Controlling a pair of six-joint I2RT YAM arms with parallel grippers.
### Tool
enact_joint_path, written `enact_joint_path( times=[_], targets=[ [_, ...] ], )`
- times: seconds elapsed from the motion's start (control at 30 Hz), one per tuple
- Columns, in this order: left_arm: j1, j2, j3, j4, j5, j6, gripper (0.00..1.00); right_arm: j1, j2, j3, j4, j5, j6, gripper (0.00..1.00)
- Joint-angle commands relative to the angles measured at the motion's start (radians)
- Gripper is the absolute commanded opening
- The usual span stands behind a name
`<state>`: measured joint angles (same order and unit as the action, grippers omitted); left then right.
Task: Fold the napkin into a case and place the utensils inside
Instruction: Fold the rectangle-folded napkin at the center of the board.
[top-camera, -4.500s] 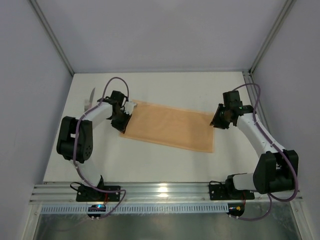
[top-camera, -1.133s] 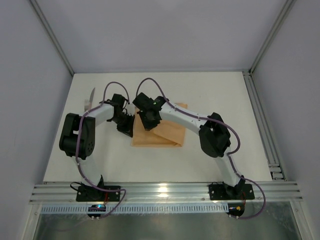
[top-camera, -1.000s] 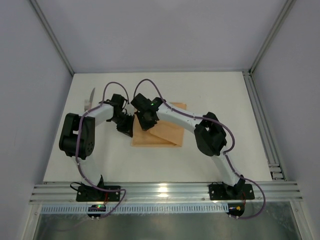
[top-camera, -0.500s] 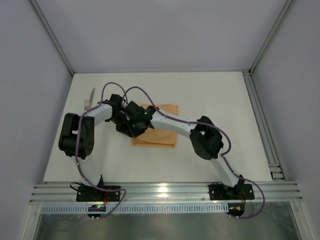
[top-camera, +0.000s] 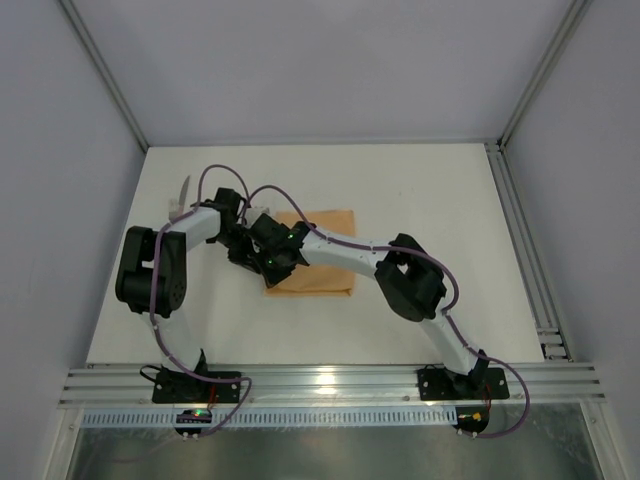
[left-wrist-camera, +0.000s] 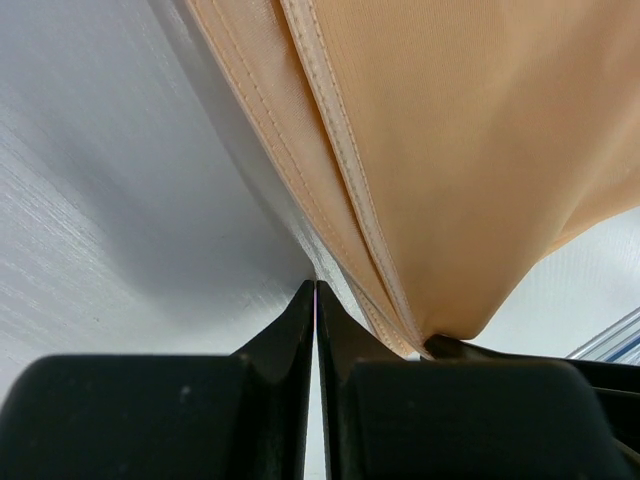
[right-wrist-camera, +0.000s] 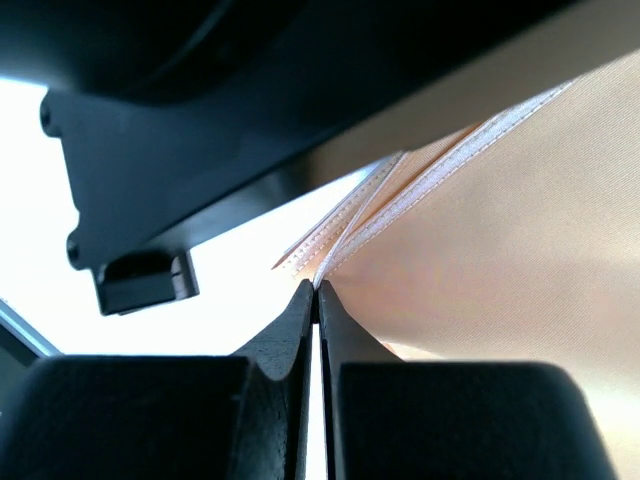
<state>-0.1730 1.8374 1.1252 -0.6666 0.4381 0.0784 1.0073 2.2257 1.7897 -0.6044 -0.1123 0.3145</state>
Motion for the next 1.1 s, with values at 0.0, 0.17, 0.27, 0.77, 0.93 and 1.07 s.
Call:
enact_joint_path(
  times=[0.0,0.17,0.27,0.77,0.93,1.07],
  targets=[
    [0.01,0.016,-0.021,0.013,-0.076,0.02,0.05,0.013,-0.06,0.007,0.02,-0.018,-0.011,0.03],
    [0.021,0.005,-0.005,0.009,-0.091,0.026,0.05,0.014,-0.072,0.007,0.025,-0.021,-0.005,0.03],
    [0.053,0.002,0.019,-0.004,-0.096,0.029,0.06,0.014,-0.051,0.011,0.026,-0.047,0.004,0.11],
    [0.11,-0.182,0.096,-0.132,-0.07,0.061,0.19,0.008,-0.326,-0.005,-0.017,0.048,0.015,0.69],
    [0.073,-0.236,0.096,-0.194,-0.029,0.083,0.25,-0.036,-0.53,-0.294,0.014,0.082,0.122,0.68],
    [-0.057,-0.244,0.061,-0.194,-0.055,0.087,0.31,-0.166,-0.63,-0.591,0.124,0.007,0.227,0.45]
  ],
)
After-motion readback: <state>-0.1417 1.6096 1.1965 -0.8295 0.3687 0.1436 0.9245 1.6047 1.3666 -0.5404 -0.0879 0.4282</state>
